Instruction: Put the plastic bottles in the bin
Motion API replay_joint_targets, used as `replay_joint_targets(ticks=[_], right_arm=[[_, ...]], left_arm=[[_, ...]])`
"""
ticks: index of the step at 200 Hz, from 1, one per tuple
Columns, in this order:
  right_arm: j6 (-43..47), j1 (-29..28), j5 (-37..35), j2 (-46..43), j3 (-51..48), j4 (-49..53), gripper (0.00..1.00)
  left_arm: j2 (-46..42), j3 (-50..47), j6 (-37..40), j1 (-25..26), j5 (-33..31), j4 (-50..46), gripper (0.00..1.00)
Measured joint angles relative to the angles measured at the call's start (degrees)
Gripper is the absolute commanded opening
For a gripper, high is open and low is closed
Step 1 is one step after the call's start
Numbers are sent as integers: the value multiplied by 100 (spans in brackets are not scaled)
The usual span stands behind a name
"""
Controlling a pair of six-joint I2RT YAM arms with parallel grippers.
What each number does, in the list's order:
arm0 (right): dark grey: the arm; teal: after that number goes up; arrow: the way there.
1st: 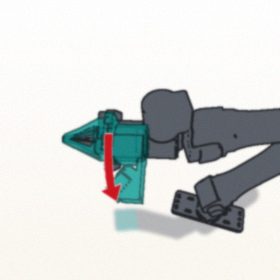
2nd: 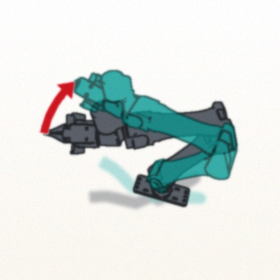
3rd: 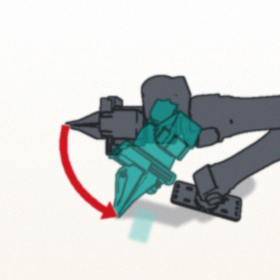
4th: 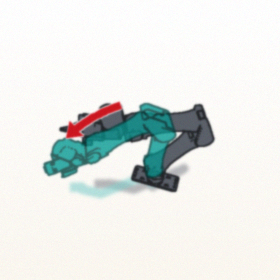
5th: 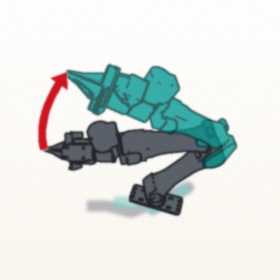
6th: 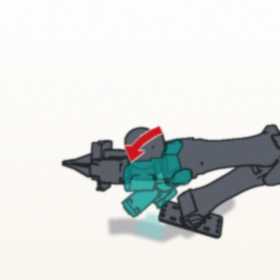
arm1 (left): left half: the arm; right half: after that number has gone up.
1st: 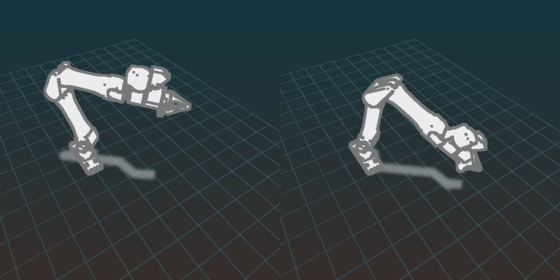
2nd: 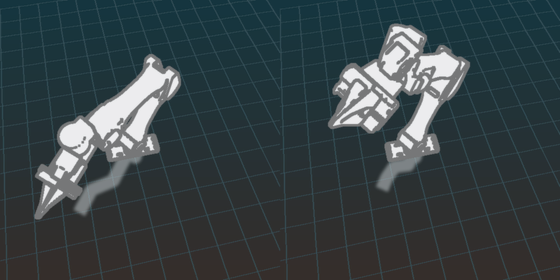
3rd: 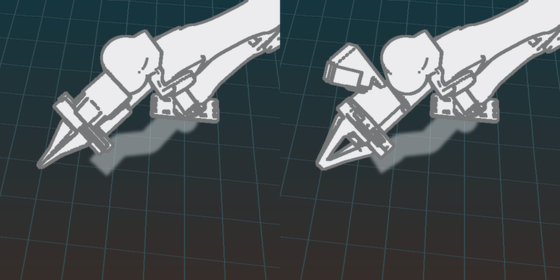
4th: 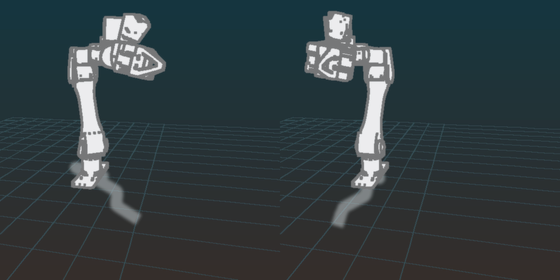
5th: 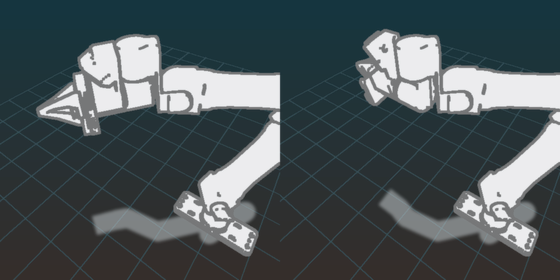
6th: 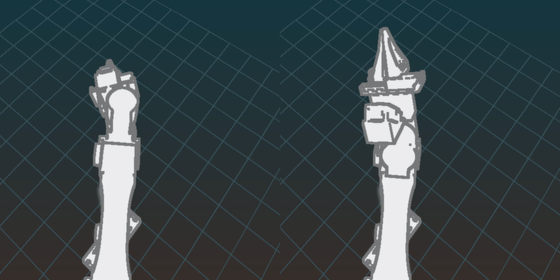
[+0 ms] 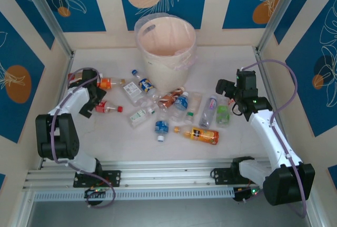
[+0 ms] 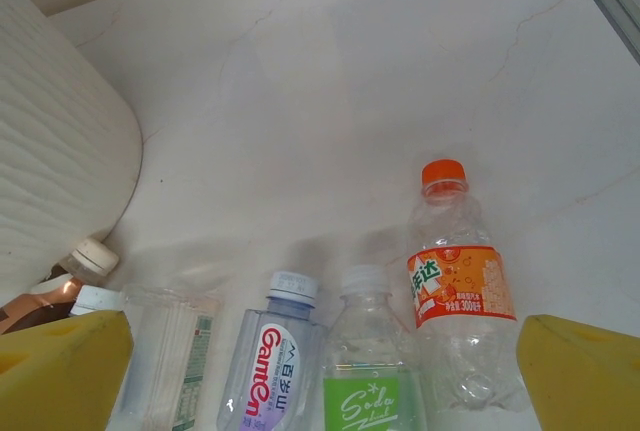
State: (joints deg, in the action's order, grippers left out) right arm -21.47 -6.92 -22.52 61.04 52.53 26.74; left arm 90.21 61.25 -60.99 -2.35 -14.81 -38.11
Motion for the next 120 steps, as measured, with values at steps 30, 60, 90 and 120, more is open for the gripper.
replay_joint_targets(ticks=[30,60,90,120], right_arm=[[0,0,-2,-33,0,9,99],[2,0,2,-44,-2,7,99],[2,0,7,-46,-2,7,99],[2,0,4,-52,-2,7,99]], left_arm=[[402,31,7,-90,116,107,93],[802,101,107,-90,282,258,88],[1075,234,177,-90,396,382,81],[1224,278,256,-90,474,470,71]])
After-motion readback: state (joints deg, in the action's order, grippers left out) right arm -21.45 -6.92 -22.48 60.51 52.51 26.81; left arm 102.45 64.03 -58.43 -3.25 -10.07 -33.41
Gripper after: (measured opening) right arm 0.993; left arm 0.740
